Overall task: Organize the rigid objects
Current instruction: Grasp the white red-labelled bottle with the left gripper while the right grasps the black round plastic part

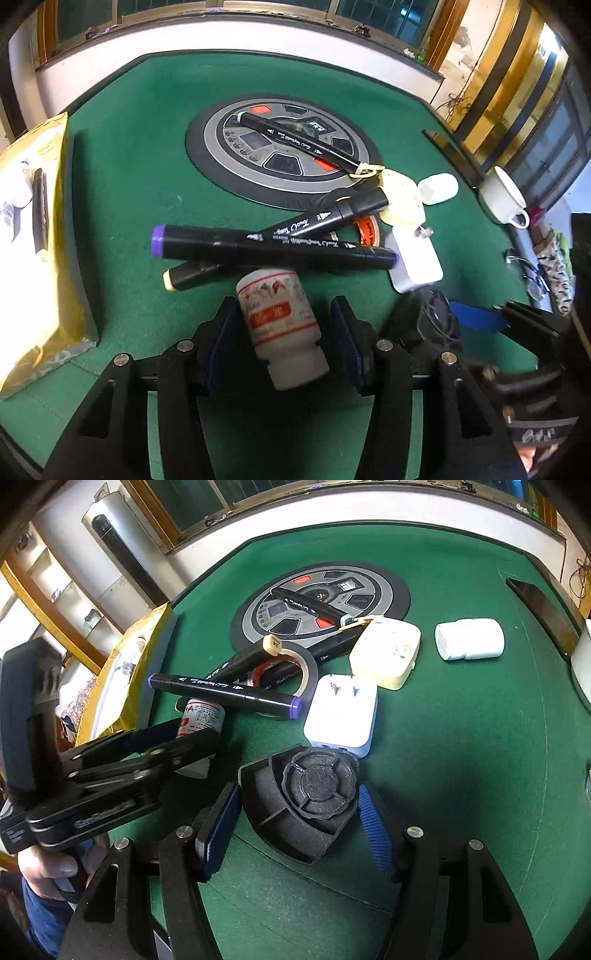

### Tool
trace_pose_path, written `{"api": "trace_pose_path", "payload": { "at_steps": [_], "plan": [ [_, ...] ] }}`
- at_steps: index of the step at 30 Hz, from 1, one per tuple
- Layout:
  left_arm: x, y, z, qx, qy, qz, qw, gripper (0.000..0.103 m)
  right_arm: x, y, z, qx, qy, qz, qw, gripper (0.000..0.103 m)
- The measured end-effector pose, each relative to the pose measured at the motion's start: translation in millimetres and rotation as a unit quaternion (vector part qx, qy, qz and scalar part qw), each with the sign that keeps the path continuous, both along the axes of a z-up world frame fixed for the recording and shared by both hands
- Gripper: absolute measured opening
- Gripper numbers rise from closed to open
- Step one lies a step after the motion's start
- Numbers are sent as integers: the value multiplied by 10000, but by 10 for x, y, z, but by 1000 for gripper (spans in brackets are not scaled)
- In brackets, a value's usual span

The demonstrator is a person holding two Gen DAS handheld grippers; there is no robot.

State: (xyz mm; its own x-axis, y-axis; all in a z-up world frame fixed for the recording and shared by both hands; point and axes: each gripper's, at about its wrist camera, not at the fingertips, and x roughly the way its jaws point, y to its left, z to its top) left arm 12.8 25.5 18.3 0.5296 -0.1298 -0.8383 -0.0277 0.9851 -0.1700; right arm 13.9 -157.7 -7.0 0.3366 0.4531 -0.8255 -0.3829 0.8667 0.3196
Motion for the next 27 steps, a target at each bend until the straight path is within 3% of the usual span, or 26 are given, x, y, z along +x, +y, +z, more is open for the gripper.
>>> {"api": "trace_pose_path", "payload": {
  "at_steps": [3,4,8,17,27],
  "plan": [
    [2,-25,-55,288,-65,29,9996,47,-15,16,3,-44,-43,8,10000,60],
    [-22,-39,-63,398,-106,13,9992,41,-26,20,5,-52,-53,6,10000,60],
    [-169,-34,-71,368,-261,-92,9989,38,-36,32,6,-98,-99,7,9999,60],
    [-638,-35,-83,391,-377,-131,9984,38,-171,197,12,-175,-247,328,9990,59],
    [-698,-139,-100,820,-523,-264,9949,37,-319,365,-19,-757,-738,641,9923,61]
  ]
}}
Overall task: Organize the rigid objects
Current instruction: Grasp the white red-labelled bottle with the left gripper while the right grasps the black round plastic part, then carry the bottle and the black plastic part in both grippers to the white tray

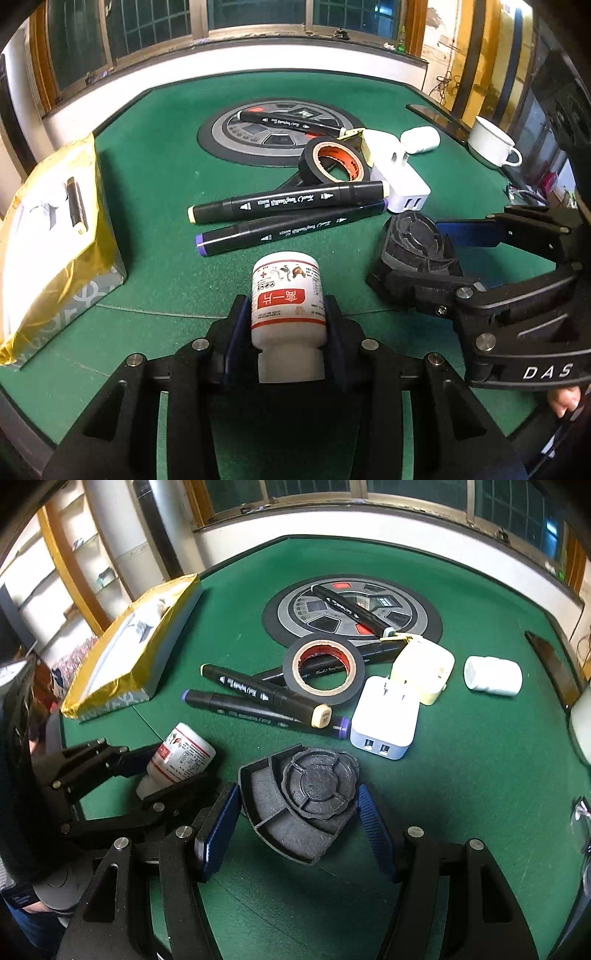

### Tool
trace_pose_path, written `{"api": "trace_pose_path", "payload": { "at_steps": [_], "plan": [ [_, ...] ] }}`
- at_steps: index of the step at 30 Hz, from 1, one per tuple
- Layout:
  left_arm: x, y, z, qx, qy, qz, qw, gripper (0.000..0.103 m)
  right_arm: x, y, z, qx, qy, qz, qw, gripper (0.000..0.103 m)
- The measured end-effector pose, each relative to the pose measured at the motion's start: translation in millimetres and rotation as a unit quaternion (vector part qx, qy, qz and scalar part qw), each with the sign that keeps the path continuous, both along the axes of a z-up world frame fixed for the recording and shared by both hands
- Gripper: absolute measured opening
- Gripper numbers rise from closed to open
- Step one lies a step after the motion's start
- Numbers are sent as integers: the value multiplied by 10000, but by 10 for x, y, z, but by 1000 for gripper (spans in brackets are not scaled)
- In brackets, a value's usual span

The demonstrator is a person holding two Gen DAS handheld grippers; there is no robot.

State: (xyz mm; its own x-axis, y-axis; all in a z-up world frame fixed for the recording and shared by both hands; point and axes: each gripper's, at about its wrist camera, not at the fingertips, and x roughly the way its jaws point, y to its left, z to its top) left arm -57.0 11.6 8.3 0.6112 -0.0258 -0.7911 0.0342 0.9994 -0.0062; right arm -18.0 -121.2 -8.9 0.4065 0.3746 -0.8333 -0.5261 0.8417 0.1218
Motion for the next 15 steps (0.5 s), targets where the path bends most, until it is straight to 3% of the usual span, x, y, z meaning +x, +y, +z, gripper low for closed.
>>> {"api": "trace_pose_path", "payload": {
  "at_steps": [3,11,15],
  "plan": [
    [-1,16,-4,-40,-12,-5,10000,37,61,-36,-97,37,283,-3,9996,62],
    [-10,11,-5,-36,-29,0,10000,37,-130,-40,-134,-197,-562,280,9978,61],
    [-12,9,-5,-33,-31,-1,10000,37,-141,-83,-126,-126,-585,270,9978,61]
  ]
}}
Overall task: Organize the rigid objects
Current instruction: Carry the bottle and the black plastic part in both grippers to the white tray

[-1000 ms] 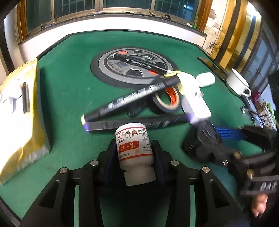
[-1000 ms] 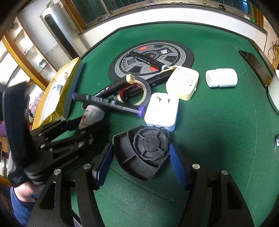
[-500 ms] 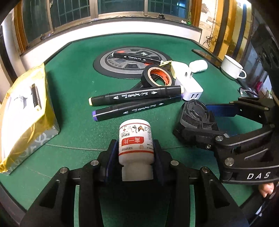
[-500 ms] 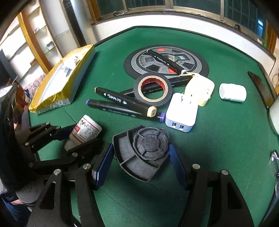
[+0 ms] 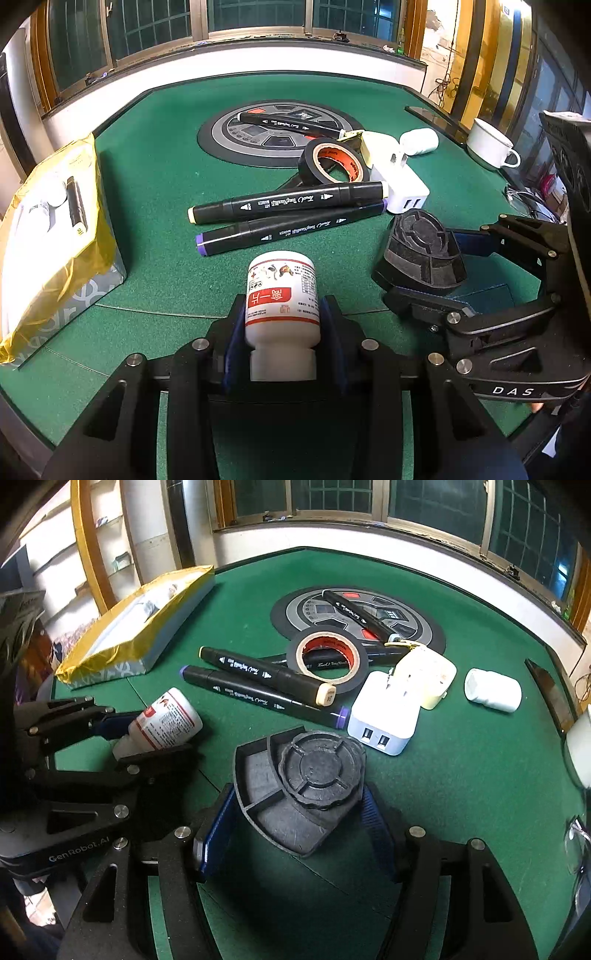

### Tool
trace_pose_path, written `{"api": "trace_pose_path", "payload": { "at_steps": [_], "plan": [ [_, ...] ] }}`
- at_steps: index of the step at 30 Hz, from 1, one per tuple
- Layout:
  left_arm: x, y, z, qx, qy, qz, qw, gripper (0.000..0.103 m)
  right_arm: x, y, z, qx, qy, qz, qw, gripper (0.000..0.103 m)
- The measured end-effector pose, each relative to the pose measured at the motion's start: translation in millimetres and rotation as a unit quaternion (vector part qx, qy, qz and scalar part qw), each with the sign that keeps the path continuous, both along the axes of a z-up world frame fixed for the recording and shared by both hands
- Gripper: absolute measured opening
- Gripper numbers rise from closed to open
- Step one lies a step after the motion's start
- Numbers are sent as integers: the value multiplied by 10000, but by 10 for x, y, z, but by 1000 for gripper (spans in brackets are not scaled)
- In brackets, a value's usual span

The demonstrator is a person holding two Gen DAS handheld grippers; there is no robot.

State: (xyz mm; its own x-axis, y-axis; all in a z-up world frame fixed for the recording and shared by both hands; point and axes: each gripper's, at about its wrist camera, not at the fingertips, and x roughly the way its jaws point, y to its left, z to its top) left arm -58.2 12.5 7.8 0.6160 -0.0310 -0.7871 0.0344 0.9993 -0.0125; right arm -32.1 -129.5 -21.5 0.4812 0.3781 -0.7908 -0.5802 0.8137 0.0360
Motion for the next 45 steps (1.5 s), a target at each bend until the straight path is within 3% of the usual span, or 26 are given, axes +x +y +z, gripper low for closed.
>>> {"api": "trace_pose_path", "payload": {
  "at_steps": [8,11,17,20,23,26,27,28,35,45],
  "plan": [
    [-2,-10,-1,12,-1,-2,10000,38,38,46,-16,-84,118,90,9999,68],
    [-2,-9,-1,14,-1,-4,10000,38,70,-2,13,-24,146,-106,9998,57],
    [-1,-19,0,37,1,-13,10000,39,107,-69,12,140,253,-168,9994,57],
    [1,-45,-8,17,18,-125,9999,48,90,-81,51,158,138,-215,9995,57],
    [-6,-74,-6,92,13,-120,9999,50,77,-93,82,183,55,-248,9995,57],
    [-14,-70,2,73,5,-95,9999,48,70,-70,99,197,8,-233,9995,57],
    [-20,-69,8,90,-15,-78,9999,36,61,-71,112,205,-23,-228,9995,57],
    [-27,-63,10,73,-33,-74,9999,33,55,-72,125,218,-41,-217,9995,57],
    [-81,-6,60,-155,-215,121,9996,33,23,-72,168,302,-101,-196,9993,57],
    [-168,-10,210,486,-780,405,9949,33,9,-85,226,570,-110,-101,9983,57]
  ]
}}
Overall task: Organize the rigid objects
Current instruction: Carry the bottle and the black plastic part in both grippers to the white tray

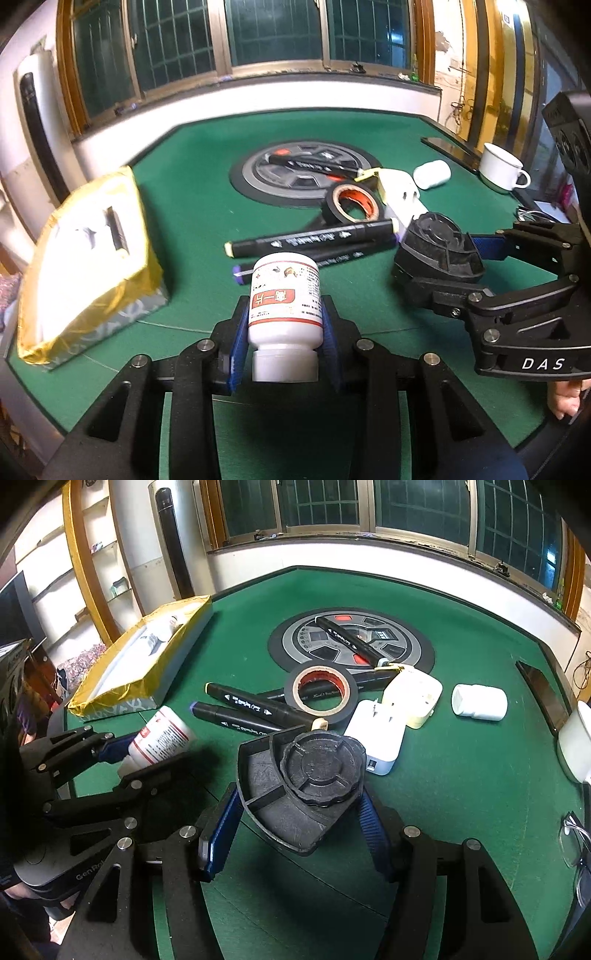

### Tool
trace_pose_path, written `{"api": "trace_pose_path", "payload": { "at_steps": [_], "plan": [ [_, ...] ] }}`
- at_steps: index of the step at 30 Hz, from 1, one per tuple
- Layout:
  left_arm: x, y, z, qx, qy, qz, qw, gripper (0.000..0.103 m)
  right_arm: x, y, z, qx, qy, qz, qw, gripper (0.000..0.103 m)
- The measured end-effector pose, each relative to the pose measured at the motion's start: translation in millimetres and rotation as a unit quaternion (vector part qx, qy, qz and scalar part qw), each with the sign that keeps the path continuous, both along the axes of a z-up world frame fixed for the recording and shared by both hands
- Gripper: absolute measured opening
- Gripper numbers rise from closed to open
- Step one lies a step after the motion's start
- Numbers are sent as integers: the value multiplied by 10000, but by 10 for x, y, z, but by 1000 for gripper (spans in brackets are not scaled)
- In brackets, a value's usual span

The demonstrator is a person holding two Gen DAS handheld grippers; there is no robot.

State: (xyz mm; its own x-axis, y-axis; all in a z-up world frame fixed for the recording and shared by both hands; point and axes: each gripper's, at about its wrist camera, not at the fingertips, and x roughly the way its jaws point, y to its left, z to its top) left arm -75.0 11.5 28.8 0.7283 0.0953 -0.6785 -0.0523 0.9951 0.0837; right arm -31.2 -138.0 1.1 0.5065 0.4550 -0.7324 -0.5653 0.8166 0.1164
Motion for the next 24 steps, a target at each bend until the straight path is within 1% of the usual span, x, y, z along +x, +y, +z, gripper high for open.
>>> {"api": "trace_pose_path", "payload": {
  "at_steps": [3,12,15,21,24],
  "plan": [
    [-21,32,32,142,-127,103,9998,33,-7,-3,11,40,-34,-22,10000,57],
    [-106,158,106,197,-325,243,9990,33,-43,49,104,106,-144,-117,9998,57],
    [-128,194,116,174,-356,268,9989,33,-50,82,120,177,-95,-143,9997,57],
    [-173,296,147,104,-417,318,9986,33,-57,248,156,167,-88,-58,9998,57],
    [-201,380,176,-4,-470,378,9982,33,-62,360,178,139,-101,-5,9999,57]
  ]
}}
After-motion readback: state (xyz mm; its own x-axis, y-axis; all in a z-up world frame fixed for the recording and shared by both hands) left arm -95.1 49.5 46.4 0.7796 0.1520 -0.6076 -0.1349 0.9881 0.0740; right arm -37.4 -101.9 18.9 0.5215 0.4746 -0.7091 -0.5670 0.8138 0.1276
